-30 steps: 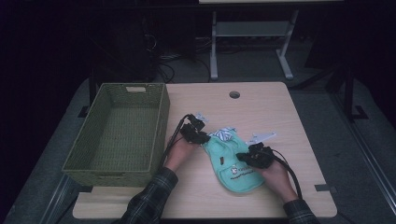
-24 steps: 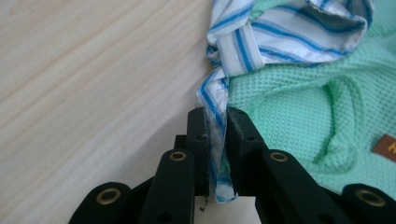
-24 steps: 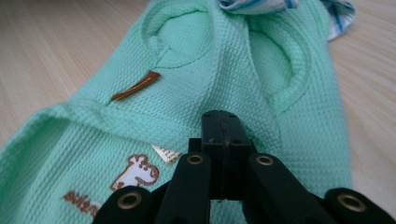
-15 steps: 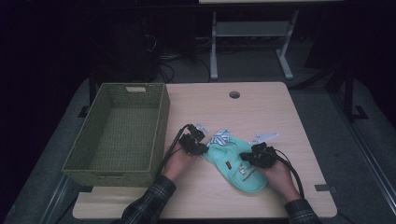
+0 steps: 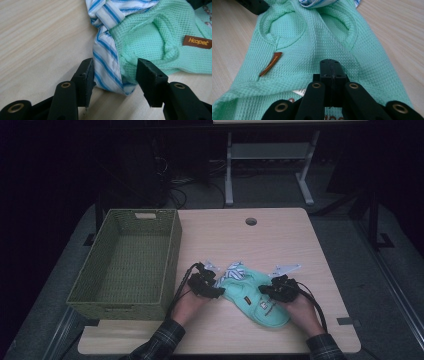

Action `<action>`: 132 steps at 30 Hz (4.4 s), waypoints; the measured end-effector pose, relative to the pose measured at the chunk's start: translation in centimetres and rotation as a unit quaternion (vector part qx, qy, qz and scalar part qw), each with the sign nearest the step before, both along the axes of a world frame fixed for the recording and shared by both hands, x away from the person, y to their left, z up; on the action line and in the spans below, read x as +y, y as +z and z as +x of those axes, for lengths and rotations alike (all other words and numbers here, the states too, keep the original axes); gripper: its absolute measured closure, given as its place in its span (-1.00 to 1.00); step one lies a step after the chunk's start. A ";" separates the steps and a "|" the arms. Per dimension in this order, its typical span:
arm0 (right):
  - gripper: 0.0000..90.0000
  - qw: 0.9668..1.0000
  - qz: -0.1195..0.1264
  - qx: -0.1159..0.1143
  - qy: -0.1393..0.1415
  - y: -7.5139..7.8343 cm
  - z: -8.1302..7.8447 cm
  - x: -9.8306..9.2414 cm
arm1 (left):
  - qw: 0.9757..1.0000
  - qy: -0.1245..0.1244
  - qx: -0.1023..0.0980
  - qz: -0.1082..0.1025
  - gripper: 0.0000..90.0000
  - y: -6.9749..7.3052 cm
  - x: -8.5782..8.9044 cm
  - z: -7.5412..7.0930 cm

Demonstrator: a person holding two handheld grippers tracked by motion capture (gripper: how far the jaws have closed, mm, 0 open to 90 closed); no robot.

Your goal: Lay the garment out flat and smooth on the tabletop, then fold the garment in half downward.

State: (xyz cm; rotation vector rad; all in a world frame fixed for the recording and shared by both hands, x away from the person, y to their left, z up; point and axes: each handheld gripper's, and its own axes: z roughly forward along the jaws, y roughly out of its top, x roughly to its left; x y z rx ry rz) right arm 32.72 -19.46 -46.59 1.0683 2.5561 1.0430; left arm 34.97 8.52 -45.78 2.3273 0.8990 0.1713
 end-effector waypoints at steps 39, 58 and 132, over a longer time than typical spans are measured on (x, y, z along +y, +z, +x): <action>0.99 1.000 -0.001 -0.001 0.030 0.4 -0.8 1.5 | 0.996 -0.017 -0.062 -0.060 0.79 3.9 0.4 1.2; 1.00 0.999 0.005 -0.009 0.035 -0.2 1.2 4.6 | 0.982 -0.075 -0.081 -0.153 0.79 7.5 -0.5 -0.3; 0.99 1.000 0.016 -0.006 -0.009 1.5 -4.0 -2.9 | 0.964 -0.226 -0.033 -0.138 0.73 4.7 -4.0 -4.1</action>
